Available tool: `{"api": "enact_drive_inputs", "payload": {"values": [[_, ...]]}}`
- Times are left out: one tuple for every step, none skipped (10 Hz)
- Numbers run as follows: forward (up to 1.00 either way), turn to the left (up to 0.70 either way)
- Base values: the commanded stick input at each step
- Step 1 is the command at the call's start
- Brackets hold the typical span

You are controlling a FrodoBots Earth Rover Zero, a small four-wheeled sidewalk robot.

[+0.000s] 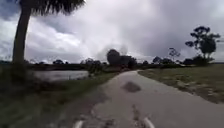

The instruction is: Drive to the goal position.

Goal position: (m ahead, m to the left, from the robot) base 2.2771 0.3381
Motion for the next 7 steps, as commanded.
{"api": "enact_drive_inputs", "payload": {"values": [[0.70,0.00],[0.70,0.00],[0.70,0.00],[0.70,0.00],[0.70,0.00],[0.70,0.00],[0.70,0.00]]}}
